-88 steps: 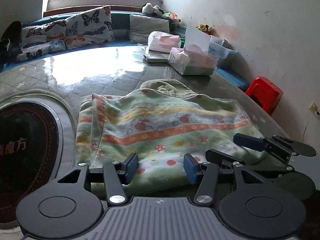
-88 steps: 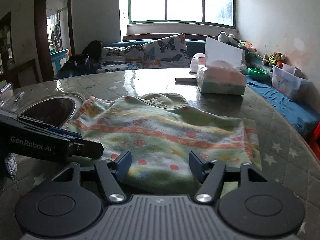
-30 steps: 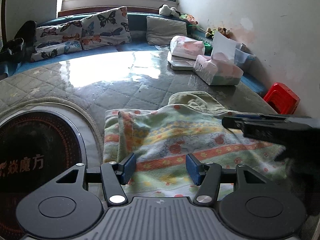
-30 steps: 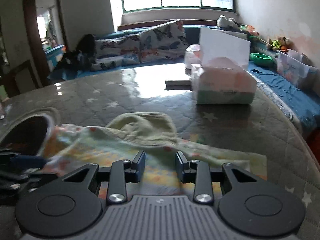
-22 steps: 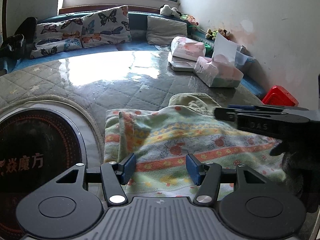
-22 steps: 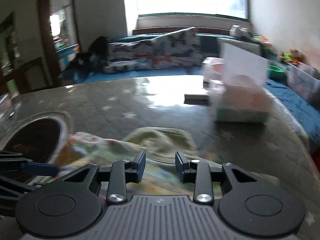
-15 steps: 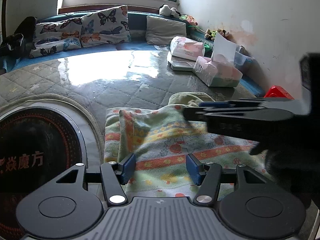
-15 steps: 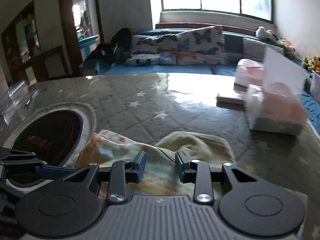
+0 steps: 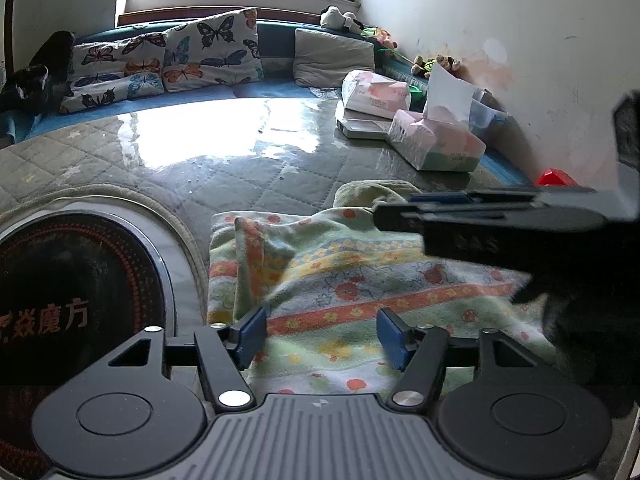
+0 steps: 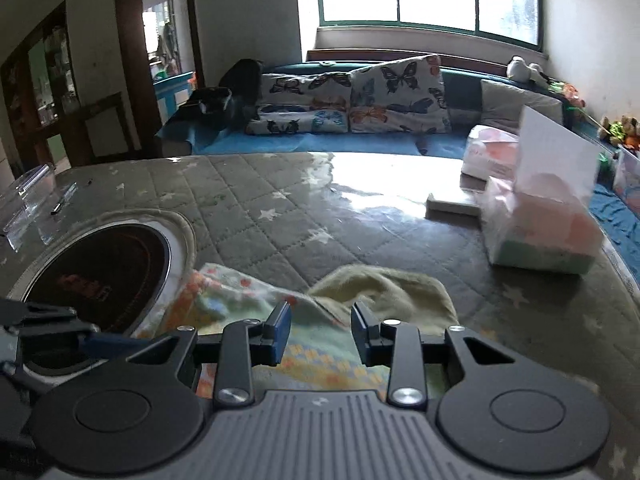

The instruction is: Fold clothes

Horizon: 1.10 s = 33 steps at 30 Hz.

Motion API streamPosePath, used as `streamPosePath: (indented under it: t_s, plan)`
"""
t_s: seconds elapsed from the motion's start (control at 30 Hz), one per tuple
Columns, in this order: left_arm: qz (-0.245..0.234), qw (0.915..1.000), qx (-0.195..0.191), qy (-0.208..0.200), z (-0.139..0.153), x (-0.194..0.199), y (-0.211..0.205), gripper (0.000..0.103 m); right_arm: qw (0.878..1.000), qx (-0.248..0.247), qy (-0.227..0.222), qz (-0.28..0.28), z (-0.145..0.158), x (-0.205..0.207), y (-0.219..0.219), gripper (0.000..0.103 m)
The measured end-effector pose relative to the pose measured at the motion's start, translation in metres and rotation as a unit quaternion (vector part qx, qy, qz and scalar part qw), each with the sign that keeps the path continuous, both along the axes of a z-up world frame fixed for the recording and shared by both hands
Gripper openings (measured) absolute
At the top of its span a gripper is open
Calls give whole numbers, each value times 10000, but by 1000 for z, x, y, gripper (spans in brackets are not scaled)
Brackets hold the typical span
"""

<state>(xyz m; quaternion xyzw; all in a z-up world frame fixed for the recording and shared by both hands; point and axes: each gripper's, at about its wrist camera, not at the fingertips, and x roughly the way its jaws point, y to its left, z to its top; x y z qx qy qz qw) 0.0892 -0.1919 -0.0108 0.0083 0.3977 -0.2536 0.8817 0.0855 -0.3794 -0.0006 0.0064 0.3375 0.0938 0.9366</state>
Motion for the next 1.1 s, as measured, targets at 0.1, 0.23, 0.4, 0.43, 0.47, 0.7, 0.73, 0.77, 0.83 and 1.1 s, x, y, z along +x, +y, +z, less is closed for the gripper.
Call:
streamPosePath:
  t_s: [0.1, 0.23, 0.4, 0.43, 0.47, 0.7, 0.73, 0.77, 0.83, 1.1]
  plan:
    - [40, 9999, 115, -27, 2, -3, -1, 71, 9999, 45, 13, -100, -5, -13, -3, 33]
    - [62, 9996, 236, -128, 7, -9, 2, 72, 9999, -7, 52, -151, -12, -30, -4, 33]
    - [200, 9988, 408, -185, 12, -13, 6, 73, 9998, -168, -14, -132, -13, -47, 1, 33]
    - [226, 9986, 439, -181, 13, -14, 6, 74, 9998, -179, -23, -120, -12, -50, 2, 33]
    - [252, 9984, 477, -187, 13, -15, 7, 75, 9998, -189, -32, -109, -12, -53, 2, 33]
    - [348, 9969, 641, -286, 20, -23, 7, 83, 9997, -232, -37, -114, -15, -72, 10, 39]
    - [355, 9967, 662, -308, 22, -25, 7, 83, 9997, -216, -34, -127, -15, -75, 11, 41]
    - [361, 9964, 685, -332, 23, -26, 7, 84, 9997, -216, -39, -144, -16, -77, 12, 41]
    - [371, 9961, 703, -370, 25, -29, 7, 85, 9996, -252, -56, -142, -17, -81, 14, 41]
    - [425, 9955, 718, -438, 34, -36, 6, 99, 9993, -215, -128, -275, -19, -88, 19, 53]
